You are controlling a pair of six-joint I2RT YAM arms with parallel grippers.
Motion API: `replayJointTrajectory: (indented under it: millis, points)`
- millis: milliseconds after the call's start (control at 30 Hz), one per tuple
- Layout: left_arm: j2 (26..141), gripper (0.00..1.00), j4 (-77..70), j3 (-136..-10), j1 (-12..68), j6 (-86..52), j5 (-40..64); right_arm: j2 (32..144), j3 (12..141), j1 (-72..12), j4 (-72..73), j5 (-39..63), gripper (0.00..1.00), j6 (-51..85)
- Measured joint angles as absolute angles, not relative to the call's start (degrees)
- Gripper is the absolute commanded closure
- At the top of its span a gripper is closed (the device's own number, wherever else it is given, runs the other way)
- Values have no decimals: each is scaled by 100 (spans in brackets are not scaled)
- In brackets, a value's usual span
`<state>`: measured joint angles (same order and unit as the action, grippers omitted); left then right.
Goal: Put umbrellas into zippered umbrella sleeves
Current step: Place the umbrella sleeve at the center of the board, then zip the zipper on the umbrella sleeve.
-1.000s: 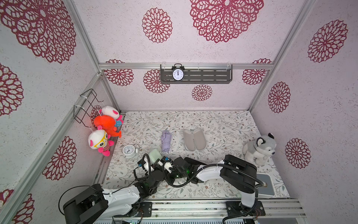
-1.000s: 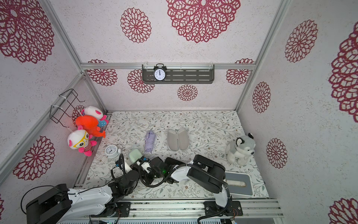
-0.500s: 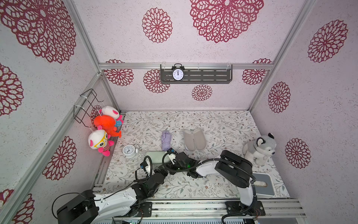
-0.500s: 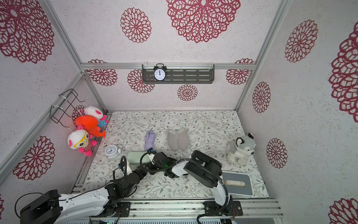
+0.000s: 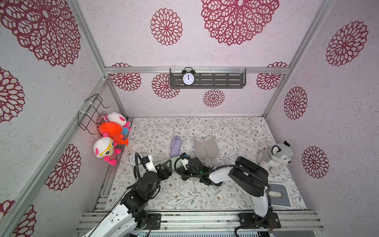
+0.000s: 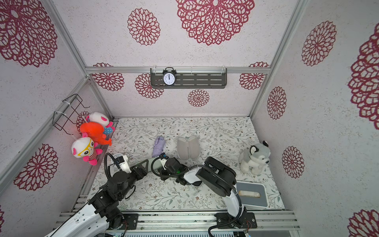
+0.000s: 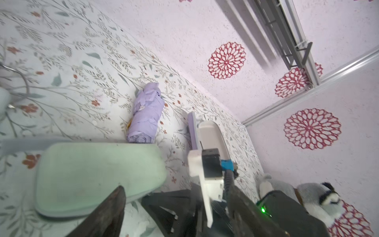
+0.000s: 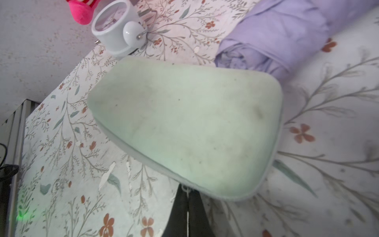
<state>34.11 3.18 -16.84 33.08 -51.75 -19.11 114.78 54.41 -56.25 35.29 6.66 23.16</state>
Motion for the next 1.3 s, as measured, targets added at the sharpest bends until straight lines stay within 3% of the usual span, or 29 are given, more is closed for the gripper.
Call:
replayJointTrajectory:
  millis: [167,400,633,833,1300]
  points:
    - [5030,20,-93,-1728,1957,-4657,-1026,11454,5476,-5450,3256,666,100,2091]
    - [6657,20,-305,-1898,1879,-4080,-414,11454,5647,-5352,2954,687,100,1887]
    - [6980,23,-397,-1973,1957,-4272,-314,11454,5690,-5293,2873,674,100,1739]
    - [7437,32,-867,-1959,2158,-4587,-395,11456,5749,-5481,2689,491,100,1653]
    - [7006,42,-1772,-1184,2259,-5284,-668,11778,6171,-5942,2700,685,100,1922]
